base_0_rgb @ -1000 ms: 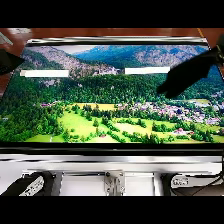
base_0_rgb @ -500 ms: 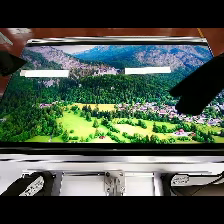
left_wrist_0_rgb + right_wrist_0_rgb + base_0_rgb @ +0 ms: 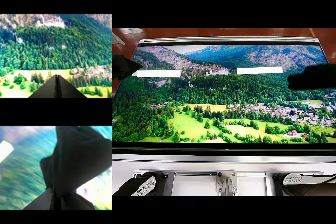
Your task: Fold the shirts.
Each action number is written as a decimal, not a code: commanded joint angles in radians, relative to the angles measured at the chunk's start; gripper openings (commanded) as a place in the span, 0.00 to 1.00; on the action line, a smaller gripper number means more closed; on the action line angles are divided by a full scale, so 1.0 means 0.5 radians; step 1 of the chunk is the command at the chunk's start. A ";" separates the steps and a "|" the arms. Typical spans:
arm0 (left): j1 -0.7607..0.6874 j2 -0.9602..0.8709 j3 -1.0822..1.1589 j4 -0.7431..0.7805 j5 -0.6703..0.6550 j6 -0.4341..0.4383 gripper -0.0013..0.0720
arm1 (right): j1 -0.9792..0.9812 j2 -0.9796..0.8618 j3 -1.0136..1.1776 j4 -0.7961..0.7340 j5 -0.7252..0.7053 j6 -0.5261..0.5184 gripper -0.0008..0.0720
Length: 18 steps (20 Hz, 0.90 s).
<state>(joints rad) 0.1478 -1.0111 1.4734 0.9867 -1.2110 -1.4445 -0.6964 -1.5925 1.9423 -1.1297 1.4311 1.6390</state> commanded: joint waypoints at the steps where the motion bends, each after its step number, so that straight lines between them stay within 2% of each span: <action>1: -0.002 0.002 -0.002 0.000 -0.075 -0.002 0.07 | -0.233 0.002 -0.387 -0.443 0.282 0.024 0.11; 6: -0.002 0.002 -0.002 0.000 -0.116 -0.003 0.07 | -0.602 0.135 -1.024 -0.539 0.282 -0.063 0.11; 9: -0.002 0.002 -0.002 -0.019 -0.116 -0.002 0.07 | -0.784 0.288 -1.428 -0.655 0.125 -0.095 0.11; 13: -0.002 0.002 -0.002 -0.023 -0.115 -0.002 0.07 | -1.018 0.481 -1.917 -0.523 -0.153 -0.086 0.11; 15: -0.002 0.002 -0.002 -0.034 -0.111 -0.002 0.07 | -1.072 0.512 -2.056 -0.460 -0.198 -0.092 0.12; 18: -0.002 0.002 -0.002 -0.037 -0.110 -0.002 0.07 | -1.072 0.546 -2.066 -0.611 -0.193 -0.108 0.14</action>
<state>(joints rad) 0.1478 -1.0107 1.4731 0.9710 -1.2675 -1.4460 -1.2102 -1.3464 0.9607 -1.3949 1.3632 1.5913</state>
